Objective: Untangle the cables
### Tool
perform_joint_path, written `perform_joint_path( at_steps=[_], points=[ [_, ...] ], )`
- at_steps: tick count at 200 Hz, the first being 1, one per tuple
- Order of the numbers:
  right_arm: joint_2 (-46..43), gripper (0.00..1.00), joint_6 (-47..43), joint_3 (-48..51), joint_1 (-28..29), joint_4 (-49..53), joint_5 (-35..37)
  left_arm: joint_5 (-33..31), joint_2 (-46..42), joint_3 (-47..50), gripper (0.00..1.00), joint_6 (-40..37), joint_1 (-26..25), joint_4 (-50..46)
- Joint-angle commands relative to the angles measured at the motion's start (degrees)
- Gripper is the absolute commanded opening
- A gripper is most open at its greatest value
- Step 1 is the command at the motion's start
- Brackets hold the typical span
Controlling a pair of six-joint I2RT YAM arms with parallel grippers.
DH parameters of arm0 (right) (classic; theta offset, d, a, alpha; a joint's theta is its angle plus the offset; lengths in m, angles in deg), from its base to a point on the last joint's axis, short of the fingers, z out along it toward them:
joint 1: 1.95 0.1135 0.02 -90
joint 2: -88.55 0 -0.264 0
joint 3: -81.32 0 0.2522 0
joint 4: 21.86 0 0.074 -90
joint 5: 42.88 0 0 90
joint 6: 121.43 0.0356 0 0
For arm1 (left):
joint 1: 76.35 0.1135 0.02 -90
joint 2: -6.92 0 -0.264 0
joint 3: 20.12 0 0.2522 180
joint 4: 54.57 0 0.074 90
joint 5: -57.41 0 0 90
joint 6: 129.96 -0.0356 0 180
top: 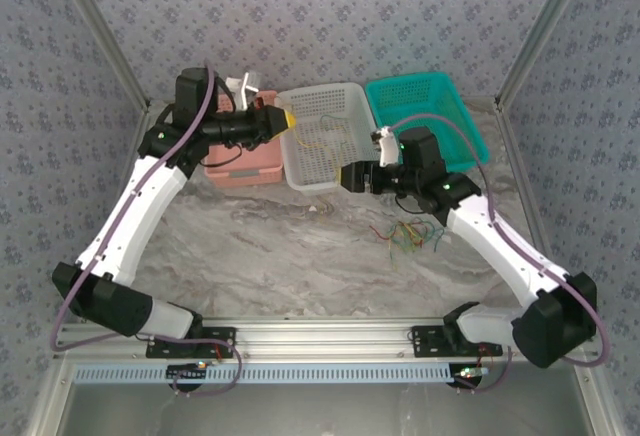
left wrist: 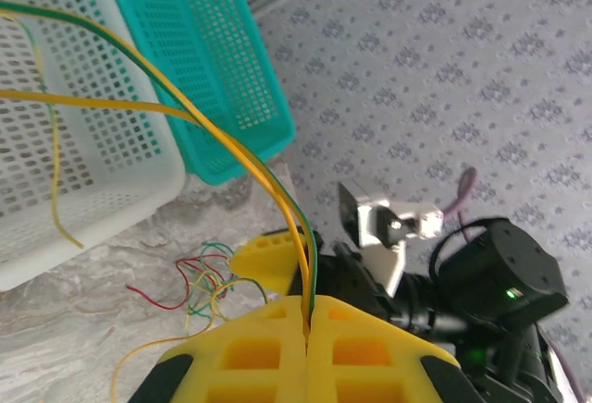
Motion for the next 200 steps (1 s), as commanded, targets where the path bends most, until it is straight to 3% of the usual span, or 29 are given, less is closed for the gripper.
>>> perform_joint_path(
  at_steps=[1,31,68,84,105,150,162,179,200],
  points=[
    [3.11,0.71,-3.99,-2.52,1.62,-2.45,-3.35,4.65,1.01,-2.55,0.00,-2.65,-0.33,0.86],
    [6.00,0.62,-3.01,-3.86,4.24,-4.22,-2.80,4.46,1.60,-2.65,0.00,-2.68,-0.35,1.29],
    [7.53,0.42,-1.40,-3.35,5.76,-5.53,-0.27,4.46,2.33,-2.93,0.00,-2.51,-0.43,2.09],
    [7.54,0.28,-0.92,-3.09,5.89,-5.27,0.34,4.47,2.63,-3.17,0.00,-2.50,-0.35,2.19],
    [6.99,0.00,-0.74,-3.11,6.15,-3.84,0.34,3.70,2.91,-3.25,0.00,-2.63,-0.11,2.54],
    [2.95,0.00,-2.12,-2.04,8.88,3.80,0.09,-1.93,5.23,-4.06,0.00,-4.85,2.46,4.66],
    [1.29,0.00,-1.70,-1.50,9.49,5.43,0.37,-4.41,7.95,-6.93,0.17,-4.85,3.28,1.53],
    [-1.20,0.00,-0.13,-1.16,9.45,7.07,1.58,-7.95,12.34,-11.99,0.33,-4.36,3.78,-5.13],
    [-1.92,0.00,0.75,-2.55,9.16,9.49,1.57,-10.51,14.19,-12.90,0.40,-1.88,3.70,-7.58]
  ],
)
